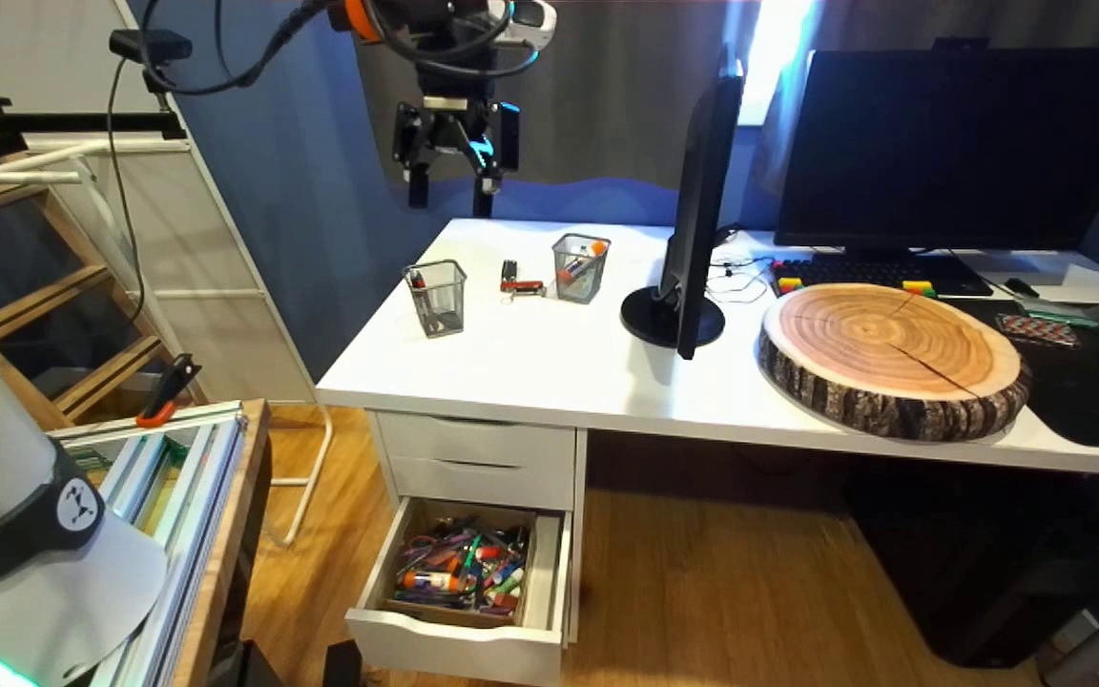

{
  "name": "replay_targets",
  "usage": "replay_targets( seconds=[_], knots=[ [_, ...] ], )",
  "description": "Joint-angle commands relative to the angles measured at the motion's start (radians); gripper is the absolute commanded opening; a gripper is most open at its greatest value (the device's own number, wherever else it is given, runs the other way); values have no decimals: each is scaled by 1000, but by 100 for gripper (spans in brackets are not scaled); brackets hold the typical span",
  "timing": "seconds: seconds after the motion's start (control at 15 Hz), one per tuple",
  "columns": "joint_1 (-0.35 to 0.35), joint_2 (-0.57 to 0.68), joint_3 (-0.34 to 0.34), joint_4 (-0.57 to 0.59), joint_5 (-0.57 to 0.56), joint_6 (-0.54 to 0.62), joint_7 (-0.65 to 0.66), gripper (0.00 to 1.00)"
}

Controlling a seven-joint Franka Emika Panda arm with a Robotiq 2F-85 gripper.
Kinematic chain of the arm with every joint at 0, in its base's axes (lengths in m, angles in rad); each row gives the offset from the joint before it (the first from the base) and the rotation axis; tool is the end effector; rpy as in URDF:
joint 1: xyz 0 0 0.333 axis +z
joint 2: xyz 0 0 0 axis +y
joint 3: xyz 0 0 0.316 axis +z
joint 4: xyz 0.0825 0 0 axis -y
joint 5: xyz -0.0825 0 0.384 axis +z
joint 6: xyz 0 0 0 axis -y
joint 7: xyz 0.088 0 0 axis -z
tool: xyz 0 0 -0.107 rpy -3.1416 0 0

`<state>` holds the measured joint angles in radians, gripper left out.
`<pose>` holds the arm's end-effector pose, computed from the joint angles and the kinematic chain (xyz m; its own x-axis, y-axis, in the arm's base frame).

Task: Remove the pens from the basket on the left and put them on the desk

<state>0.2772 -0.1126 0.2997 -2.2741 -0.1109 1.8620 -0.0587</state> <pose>0.3935 0.2467 0.3811 0.7519 0.5825 -0.3089 0.6359 -0.7643 0.1066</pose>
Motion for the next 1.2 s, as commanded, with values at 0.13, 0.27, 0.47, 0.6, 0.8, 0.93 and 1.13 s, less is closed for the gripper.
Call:
replay_targets(
  seconds=[0.13,0.27,0.47,0.6,0.8,0.93,1.13],
  knots=[
    [55,220,42,97,-65,144,-161,100],
    [63,277,49,124,-78,187,-238,100],
    [73,363,66,174,-82,239,-356,100],
    [84,418,84,221,-82,221,-429,100],
    [70,370,75,161,-58,234,-376,100],
    [67,367,73,161,-58,234,-376,100],
    [66,365,73,161,-58,234,-376,100]
  ],
)
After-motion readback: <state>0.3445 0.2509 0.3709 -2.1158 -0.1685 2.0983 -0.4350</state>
